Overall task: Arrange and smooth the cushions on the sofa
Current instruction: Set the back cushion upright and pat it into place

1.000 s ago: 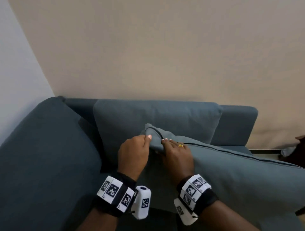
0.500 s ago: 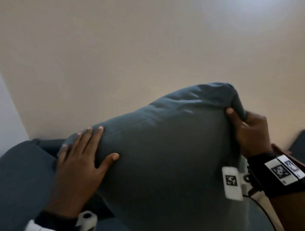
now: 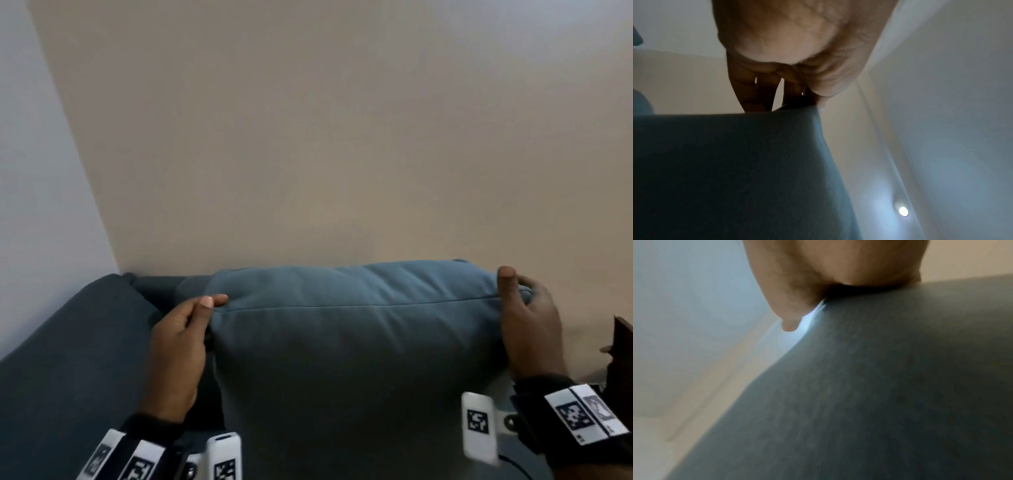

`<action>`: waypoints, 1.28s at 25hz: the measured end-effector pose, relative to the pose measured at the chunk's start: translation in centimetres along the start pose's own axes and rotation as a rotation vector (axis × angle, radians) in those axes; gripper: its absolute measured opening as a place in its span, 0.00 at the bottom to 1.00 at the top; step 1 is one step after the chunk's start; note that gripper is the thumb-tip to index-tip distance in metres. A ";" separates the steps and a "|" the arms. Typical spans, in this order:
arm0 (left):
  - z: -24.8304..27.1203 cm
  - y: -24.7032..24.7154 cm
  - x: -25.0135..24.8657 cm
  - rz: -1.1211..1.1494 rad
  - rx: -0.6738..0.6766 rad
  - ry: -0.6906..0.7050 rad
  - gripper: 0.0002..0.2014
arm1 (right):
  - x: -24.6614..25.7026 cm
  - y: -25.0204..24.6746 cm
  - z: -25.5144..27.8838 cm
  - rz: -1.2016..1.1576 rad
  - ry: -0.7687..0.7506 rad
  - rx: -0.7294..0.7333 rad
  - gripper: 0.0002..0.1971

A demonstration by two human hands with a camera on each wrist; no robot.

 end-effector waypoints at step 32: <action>1.1 0.1 -4.2 -0.725 0.187 0.476 0.29 | 10.5 14.9 14.8 1.093 -0.639 0.823 0.42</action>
Point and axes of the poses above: each hand's wrist, its own z-axis away from the middle knuckle, its own y-axis out of the palm, x = y × z, the point moved 5 cm from there along -z, towards the middle knuckle, and after that the axes turned 2 degrees about y, right-handed, at the moved point
